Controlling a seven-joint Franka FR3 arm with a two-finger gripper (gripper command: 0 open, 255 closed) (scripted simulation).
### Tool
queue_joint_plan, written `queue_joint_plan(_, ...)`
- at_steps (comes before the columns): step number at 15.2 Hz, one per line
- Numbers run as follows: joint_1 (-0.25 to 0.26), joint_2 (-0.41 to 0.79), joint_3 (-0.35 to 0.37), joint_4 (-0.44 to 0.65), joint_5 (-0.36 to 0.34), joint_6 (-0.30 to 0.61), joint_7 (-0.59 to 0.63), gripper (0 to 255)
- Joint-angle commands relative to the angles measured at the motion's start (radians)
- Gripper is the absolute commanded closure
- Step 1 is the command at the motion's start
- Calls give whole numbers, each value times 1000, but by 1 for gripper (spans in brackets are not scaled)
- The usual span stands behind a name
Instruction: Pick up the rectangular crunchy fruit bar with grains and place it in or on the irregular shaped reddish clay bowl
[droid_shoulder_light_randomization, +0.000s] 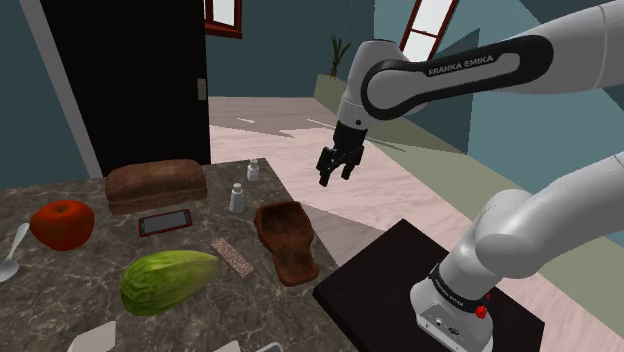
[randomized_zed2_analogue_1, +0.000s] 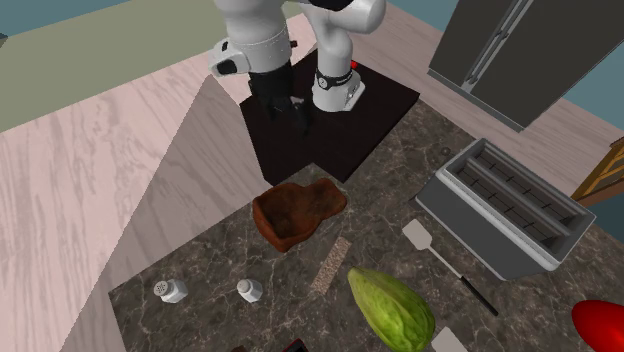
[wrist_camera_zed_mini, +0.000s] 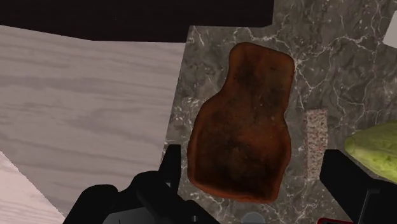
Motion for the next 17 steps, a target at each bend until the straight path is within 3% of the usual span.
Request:
queue_joint_plan(1,15,65,31,3,11,71,24,0)
queue_joint_plan(9,49,368,130,96,-21,300,135,0)
queue_joint_plan(17,116,692,153,271,-170,455,299,0)
